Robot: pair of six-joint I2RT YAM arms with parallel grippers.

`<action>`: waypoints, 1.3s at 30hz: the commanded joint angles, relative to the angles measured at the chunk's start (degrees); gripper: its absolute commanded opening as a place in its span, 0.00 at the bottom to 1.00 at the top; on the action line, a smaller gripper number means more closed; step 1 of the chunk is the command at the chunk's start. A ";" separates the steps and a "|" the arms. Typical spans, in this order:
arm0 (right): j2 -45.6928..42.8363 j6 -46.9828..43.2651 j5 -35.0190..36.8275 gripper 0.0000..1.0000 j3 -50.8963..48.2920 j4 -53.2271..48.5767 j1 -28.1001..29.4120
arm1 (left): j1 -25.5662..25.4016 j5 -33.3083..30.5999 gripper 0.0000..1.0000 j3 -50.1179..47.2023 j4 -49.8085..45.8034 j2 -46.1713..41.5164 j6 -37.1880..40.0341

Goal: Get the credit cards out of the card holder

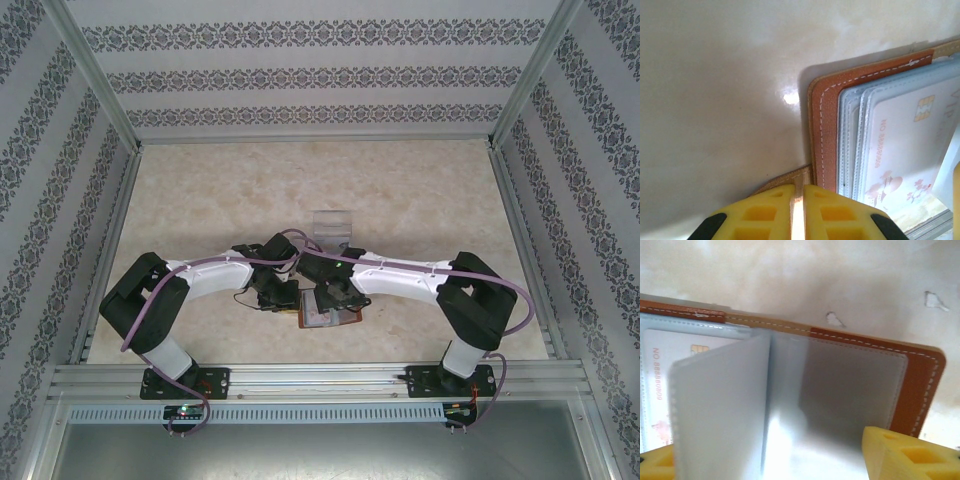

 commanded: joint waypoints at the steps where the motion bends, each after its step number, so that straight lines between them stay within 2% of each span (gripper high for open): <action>1: -1.62 -0.75 3.45 0.67 -1.96 -3.12 0.52 | 0.29 -2.28 0.16 1.57 -3.67 1.08 1.53; 14: -2.89 -0.27 3.22 0.65 -6.05 -1.84 -0.63 | -1.39 -0.47 0.16 6.96 -5.70 1.10 0.62; 24: -10.34 0.13 -0.21 0.61 -5.67 -0.37 -0.90 | -2.98 3.04 0.16 8.82 -3.43 1.87 -0.87; 29: -12.89 0.91 -4.16 0.50 -6.16 3.91 -1.24 | -3.94 4.12 0.16 8.84 -1.75 3.21 -1.56; 33: -12.87 2.02 -10.96 0.40 -8.83 11.50 -2.82 | -4.49 4.70 0.15 8.62 -0.71 4.91 -1.96; 39: -10.10 2.55 -17.26 0.33 -12.09 19.42 -4.75 | -4.83 2.31 0.15 8.74 -2.49 6.55 -0.90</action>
